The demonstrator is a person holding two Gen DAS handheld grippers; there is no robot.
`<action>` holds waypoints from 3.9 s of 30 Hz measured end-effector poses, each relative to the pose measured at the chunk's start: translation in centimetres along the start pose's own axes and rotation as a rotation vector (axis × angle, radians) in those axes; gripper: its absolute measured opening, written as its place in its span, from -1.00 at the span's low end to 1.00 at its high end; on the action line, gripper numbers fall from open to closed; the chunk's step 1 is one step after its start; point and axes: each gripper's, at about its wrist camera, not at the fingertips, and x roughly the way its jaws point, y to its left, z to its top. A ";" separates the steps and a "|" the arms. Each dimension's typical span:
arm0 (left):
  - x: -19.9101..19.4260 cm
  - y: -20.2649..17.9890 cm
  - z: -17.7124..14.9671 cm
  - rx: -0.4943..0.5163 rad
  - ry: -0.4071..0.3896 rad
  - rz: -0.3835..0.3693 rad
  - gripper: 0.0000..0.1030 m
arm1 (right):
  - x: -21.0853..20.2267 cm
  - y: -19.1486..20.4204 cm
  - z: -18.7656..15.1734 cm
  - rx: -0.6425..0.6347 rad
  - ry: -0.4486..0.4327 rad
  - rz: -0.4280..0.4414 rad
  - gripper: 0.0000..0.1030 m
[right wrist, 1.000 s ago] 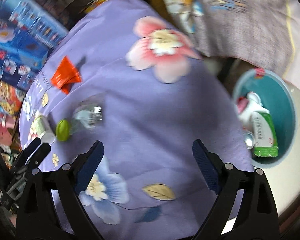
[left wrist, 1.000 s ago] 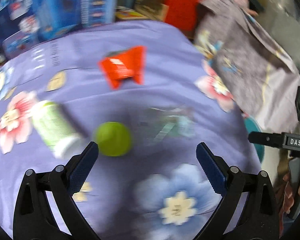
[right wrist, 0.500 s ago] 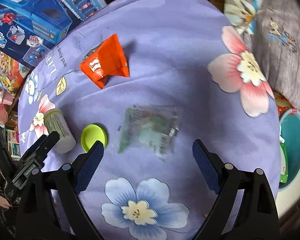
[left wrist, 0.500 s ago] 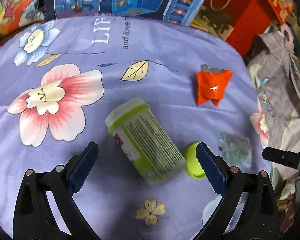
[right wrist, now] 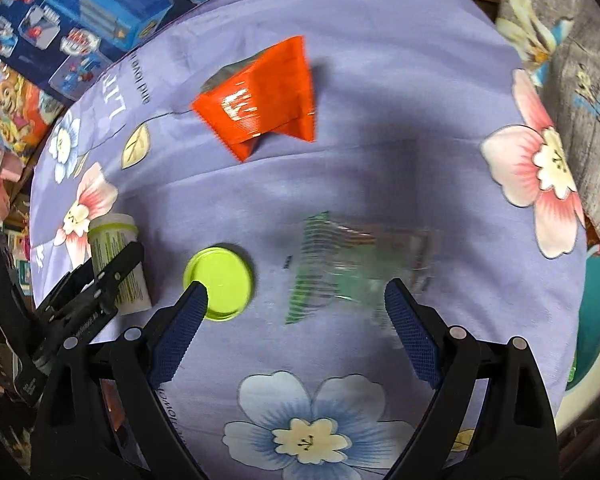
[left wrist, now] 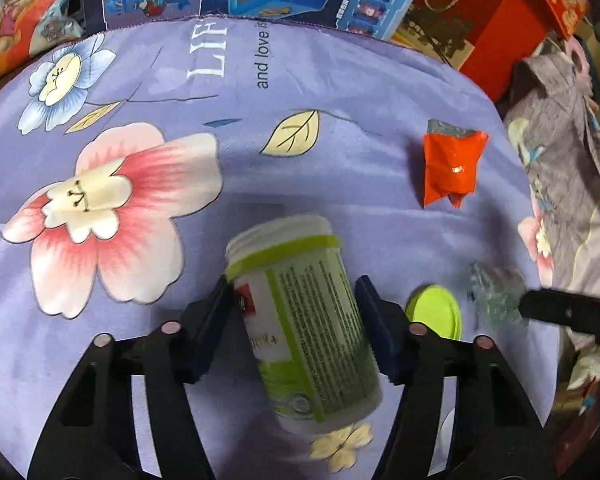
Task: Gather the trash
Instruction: 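Grasp the green-white supplement bottle with the left tool while the right tool grasps the lime lid, then carry the bottle and lime lid over the teal bucket and open both tools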
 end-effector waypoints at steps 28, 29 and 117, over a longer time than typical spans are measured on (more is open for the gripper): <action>-2.9 4.3 -4.4 0.044 0.027 0.048 0.46 | 4.8 6.9 -2.0 -0.224 -0.040 -0.079 0.04; -2.8 4.2 -4.4 0.048 0.027 0.054 0.46 | 4.2 6.8 -2.0 -0.218 -0.048 -0.064 0.04; 5.2 -47.2 -15.0 0.796 0.247 -0.231 0.76 | -9.7 -44.2 -20.1 0.642 -0.268 0.019 0.27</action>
